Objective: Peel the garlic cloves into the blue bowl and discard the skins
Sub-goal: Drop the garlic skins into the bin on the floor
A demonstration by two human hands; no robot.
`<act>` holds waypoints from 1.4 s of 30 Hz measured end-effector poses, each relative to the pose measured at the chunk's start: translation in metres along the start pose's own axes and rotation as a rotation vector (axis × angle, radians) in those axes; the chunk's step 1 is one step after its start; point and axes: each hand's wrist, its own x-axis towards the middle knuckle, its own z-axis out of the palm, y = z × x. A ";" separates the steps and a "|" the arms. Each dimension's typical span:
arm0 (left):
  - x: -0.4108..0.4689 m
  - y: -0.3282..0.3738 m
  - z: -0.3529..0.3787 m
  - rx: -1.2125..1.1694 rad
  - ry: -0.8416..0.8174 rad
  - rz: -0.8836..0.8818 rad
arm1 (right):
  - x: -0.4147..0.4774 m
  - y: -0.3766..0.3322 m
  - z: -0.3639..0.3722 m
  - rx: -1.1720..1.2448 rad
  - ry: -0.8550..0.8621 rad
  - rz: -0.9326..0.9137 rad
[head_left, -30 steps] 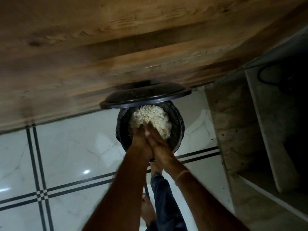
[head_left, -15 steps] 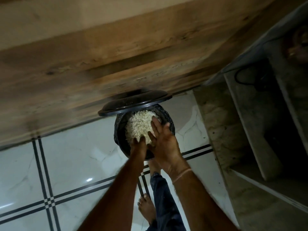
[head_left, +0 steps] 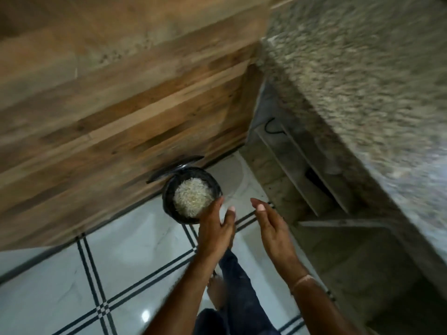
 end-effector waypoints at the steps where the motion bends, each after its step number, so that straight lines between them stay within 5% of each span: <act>1: -0.020 0.018 0.007 0.035 -0.017 0.056 | -0.018 -0.004 -0.022 -0.037 0.045 -0.028; 11: -0.125 0.149 0.152 0.381 -0.211 0.546 | -0.111 0.009 -0.222 -0.342 0.481 -0.228; 25: -0.179 0.242 0.436 0.597 -0.376 0.792 | -0.148 0.115 -0.506 -0.402 0.740 -0.066; 35: -0.182 0.233 0.500 0.761 -0.396 0.975 | -0.141 0.133 -0.564 -0.430 0.765 0.093; 42: -0.177 0.277 0.503 0.597 -0.326 0.922 | -0.116 0.125 -0.559 -0.393 0.770 0.098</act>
